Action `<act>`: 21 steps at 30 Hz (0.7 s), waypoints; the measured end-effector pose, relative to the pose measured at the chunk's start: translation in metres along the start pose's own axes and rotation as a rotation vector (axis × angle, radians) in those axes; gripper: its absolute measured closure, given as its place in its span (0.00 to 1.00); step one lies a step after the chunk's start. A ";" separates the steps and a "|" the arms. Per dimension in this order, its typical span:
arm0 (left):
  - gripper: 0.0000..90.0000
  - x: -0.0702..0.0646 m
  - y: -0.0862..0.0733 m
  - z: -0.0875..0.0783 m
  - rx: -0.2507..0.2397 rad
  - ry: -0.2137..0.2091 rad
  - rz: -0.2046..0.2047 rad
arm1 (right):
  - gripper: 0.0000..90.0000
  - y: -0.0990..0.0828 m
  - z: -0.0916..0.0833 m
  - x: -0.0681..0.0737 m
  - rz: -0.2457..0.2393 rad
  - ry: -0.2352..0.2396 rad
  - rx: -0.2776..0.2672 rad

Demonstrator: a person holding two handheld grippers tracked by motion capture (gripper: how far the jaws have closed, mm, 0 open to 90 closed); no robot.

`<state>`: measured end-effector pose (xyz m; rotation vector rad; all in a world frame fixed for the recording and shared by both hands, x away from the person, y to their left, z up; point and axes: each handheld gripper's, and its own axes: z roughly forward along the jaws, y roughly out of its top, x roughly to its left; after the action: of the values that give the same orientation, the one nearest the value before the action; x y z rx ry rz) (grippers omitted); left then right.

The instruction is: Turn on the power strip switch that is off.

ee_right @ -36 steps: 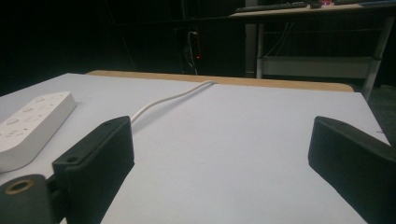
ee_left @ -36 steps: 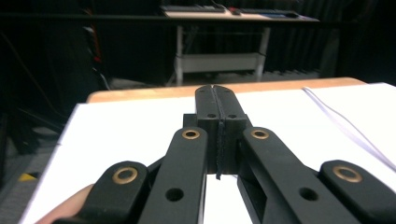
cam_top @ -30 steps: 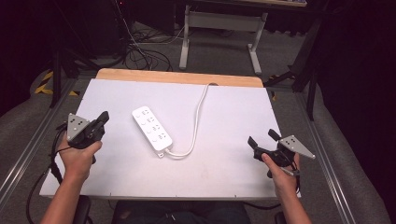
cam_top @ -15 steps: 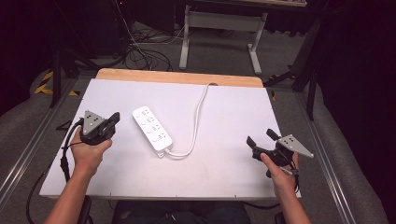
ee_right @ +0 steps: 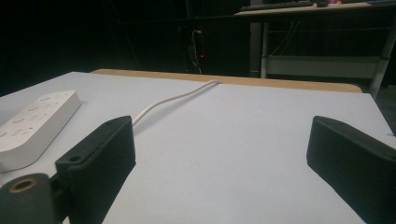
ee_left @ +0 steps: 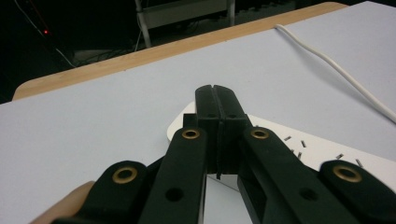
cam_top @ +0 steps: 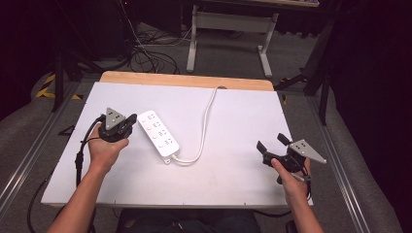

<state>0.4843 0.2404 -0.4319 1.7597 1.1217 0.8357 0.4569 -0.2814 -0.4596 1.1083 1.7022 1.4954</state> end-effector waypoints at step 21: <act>1.00 -0.010 0.002 0.037 0.141 -0.084 0.043 | 0.10 -0.001 0.002 0.000 -0.002 0.000 0.015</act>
<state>0.5133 0.2197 -0.4461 1.9228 1.1136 0.7163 0.4581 -0.2804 -0.4612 1.1141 1.7168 1.4831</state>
